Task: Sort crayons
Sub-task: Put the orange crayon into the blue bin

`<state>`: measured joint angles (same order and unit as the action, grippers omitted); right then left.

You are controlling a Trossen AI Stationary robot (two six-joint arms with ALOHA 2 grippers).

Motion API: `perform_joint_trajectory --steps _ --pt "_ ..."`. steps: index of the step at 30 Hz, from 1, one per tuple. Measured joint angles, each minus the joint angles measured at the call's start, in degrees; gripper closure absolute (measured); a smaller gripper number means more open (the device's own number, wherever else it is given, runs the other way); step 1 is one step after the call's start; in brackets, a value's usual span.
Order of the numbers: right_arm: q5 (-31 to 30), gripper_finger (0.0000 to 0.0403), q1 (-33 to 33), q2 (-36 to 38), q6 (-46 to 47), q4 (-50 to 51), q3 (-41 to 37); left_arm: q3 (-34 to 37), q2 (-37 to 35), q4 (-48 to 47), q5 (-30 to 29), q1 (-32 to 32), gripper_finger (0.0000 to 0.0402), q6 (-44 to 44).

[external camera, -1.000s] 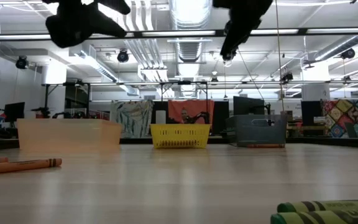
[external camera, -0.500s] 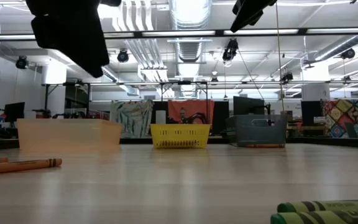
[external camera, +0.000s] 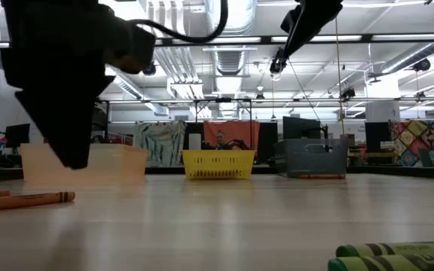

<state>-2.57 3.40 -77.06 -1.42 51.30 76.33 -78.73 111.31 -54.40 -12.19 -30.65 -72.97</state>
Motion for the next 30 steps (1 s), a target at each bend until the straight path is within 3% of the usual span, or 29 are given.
perform_joint_trajectory --steps 16,30 --pt "0.01 0.0276 0.48 0.00 1.58 0.86 -1.74 -1.21 6.56 -2.61 0.49 -0.33 0.0258 -3.17" --pt "0.00 0.0276 0.48 0.00 1.32 0.84 -1.74 -1.28 6.68 -1.56 -0.31 -0.50 0.0395 -3.03"
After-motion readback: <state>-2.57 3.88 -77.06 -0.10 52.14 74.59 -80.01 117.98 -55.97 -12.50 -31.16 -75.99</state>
